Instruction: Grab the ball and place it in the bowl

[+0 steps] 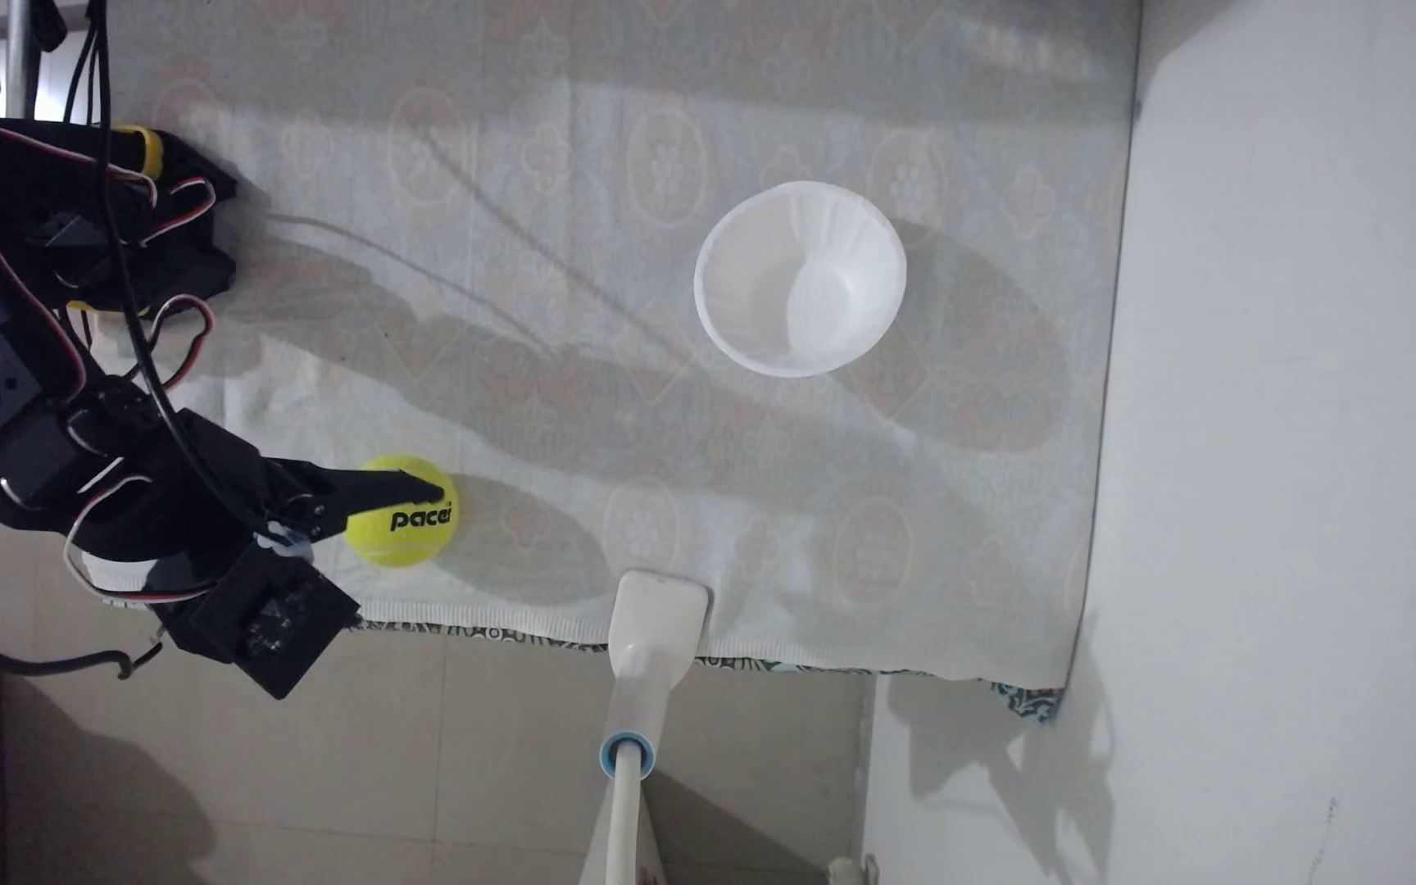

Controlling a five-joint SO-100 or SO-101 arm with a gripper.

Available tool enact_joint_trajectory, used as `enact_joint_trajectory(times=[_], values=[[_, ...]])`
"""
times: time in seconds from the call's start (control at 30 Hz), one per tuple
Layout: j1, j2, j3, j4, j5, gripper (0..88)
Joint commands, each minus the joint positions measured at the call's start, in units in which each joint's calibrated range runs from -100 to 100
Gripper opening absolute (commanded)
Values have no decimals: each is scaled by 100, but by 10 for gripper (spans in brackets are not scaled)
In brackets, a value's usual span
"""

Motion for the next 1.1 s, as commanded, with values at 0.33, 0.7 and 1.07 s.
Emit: enact_joint_trajectory(times=[0.33,0.7,1.07], values=[[217,-37,100,126,239,406],[294,422,264,-154,327,393],[492,728,373,-392,430,381]])
